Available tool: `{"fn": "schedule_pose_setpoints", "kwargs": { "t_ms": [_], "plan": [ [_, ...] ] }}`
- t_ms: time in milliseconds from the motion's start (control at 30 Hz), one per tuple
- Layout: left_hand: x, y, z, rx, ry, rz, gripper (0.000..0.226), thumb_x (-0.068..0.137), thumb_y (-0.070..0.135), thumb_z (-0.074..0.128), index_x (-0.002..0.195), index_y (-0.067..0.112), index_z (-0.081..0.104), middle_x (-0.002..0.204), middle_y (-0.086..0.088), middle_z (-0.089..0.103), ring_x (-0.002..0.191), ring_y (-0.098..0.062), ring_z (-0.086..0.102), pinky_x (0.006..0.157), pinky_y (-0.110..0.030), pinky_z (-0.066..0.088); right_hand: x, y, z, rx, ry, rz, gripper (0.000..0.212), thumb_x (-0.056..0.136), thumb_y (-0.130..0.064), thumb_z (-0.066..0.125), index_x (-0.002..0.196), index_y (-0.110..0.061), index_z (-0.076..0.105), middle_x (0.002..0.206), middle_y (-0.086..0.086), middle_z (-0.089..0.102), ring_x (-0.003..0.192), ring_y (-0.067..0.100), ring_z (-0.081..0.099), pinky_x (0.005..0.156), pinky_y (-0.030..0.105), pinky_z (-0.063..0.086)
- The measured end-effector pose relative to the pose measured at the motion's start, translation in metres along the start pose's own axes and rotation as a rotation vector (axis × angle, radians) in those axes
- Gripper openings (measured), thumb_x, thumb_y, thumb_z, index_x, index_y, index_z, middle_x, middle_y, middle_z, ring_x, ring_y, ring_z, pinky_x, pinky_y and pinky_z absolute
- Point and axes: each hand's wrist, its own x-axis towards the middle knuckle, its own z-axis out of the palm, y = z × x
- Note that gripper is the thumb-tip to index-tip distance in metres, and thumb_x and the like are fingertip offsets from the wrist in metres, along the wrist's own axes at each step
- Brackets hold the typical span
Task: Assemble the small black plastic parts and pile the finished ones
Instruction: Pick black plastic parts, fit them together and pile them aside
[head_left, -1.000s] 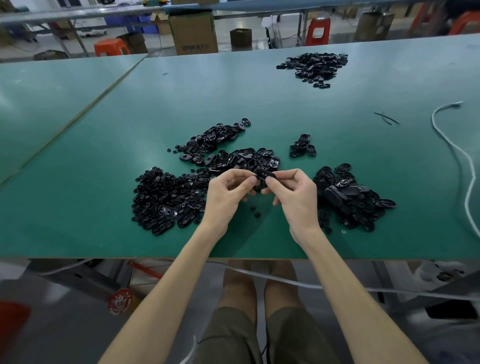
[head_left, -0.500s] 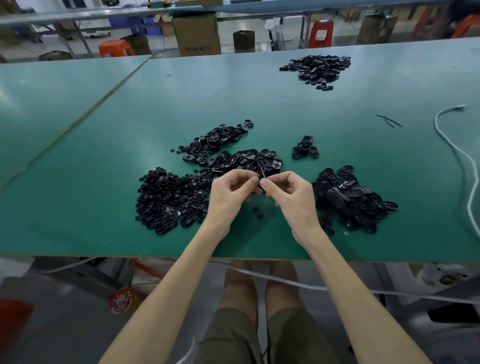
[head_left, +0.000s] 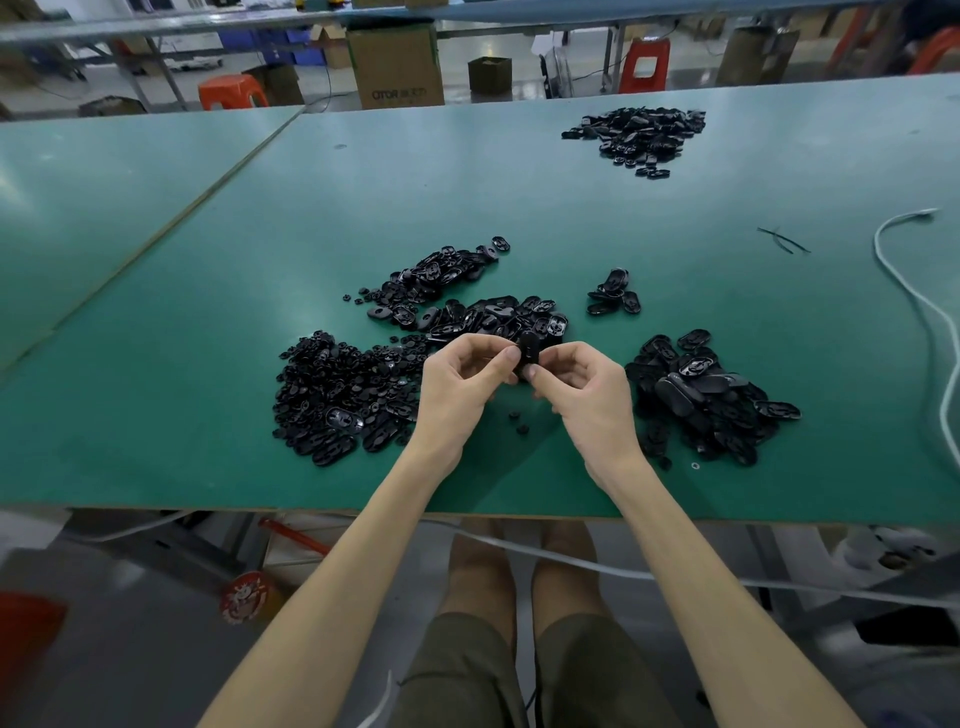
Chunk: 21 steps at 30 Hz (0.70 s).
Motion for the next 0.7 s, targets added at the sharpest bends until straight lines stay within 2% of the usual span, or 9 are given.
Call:
{"fn": "schedule_pose_setpoints", "kwargs": {
  "t_ms": [500, 700],
  "plan": [
    [0.0016, -0.0026, 0.0014, 0.091, -0.044, -0.063, 0.010, 0.094, 0.022, 0.075, 0.094, 0.012, 0.075, 0.072, 0.004, 0.072, 0.070, -0.003, 0.064, 0.064, -0.013, 0.047, 0.0003, 0.0017, -0.0012, 0.003, -0.022, -0.031, 0.013, 0.088, -0.015, 0.082, 0.091, -0.022, 0.071, 0.079, -0.005, 0.074, 0.073, 0.012, 0.068, 0.065, 0.020, 0.049],
    [0.0015, -0.0020, 0.0028, 0.109, -0.052, -0.058, 0.012, 0.095, 0.023, 0.073, 0.095, 0.011, 0.074, 0.072, 0.004, 0.073, 0.069, -0.003, 0.065, 0.064, -0.013, 0.047, 0.0003, 0.0025, -0.0019, 0.026, -0.010, -0.029, 0.012, 0.088, -0.013, 0.082, 0.092, -0.018, 0.071, 0.080, -0.003, 0.074, 0.074, 0.011, 0.068, 0.065, 0.019, 0.049]
  ]
}}
